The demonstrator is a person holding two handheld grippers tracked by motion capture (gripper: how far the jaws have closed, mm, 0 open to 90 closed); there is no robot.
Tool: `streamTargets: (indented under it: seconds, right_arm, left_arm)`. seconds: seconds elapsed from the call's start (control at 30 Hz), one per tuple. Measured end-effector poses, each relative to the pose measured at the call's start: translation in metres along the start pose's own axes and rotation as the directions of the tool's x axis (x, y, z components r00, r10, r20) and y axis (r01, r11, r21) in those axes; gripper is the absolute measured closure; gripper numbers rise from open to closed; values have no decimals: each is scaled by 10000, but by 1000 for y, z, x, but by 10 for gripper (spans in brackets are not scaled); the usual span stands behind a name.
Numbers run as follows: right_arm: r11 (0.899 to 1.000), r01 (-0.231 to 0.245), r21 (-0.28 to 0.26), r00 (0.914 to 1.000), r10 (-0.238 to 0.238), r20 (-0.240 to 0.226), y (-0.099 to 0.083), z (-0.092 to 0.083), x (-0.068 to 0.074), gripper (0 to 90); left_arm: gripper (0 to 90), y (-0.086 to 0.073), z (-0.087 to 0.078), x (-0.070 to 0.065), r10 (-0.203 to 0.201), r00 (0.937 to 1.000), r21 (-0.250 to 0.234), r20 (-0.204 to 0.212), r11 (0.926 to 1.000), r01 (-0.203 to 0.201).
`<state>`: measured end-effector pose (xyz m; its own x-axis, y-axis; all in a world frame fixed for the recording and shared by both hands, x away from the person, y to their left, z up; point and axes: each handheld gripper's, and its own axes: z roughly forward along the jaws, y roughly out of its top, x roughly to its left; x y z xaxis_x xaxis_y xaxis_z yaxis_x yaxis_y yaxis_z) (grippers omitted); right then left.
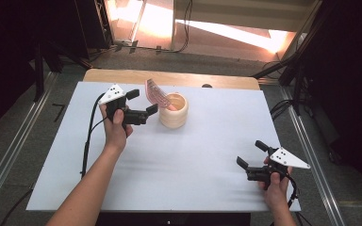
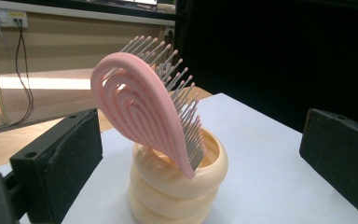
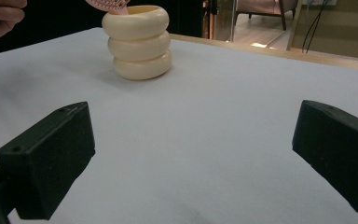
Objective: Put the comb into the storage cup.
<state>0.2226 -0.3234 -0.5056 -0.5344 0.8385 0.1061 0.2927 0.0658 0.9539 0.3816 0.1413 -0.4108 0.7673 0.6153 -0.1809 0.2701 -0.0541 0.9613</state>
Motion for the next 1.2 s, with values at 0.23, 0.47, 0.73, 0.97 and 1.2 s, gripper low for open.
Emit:
streamTargets:
  seconds: [0.23, 0.47, 0.73, 0.97, 1.2]
  right_arm:
    - [10000, -7, 5, 10000, 7, -15, 0, 0, 1, 0]
    - [10000, 37, 16, 10000, -37, -29, 0, 1, 1, 0]
    - [10000, 38, 46, 10000, -38, -22, 0, 2, 2, 0]
    - [10000, 41, 52, 10000, -41, -32, 0, 2, 3, 0]
    - [10000, 67, 53, 10000, -67, -16, 0, 3, 3, 0]
  left_arm:
    - [0, -7, -10, 0, 52, 9999, 10, -154, 10000, -52]
    - [0, -13, -22, 0, 219, 9994, 60, -280, 9997, -217]
    - [0, -23, -36, 1, 201, 9984, 80, -520, 9998, -197]
    - [0, -31, -48, 1, 285, 9974, 99, -656, 9996, -279]
    - [0, -38, -60, -1, 456, 9961, 157, -749, 9989, -445]
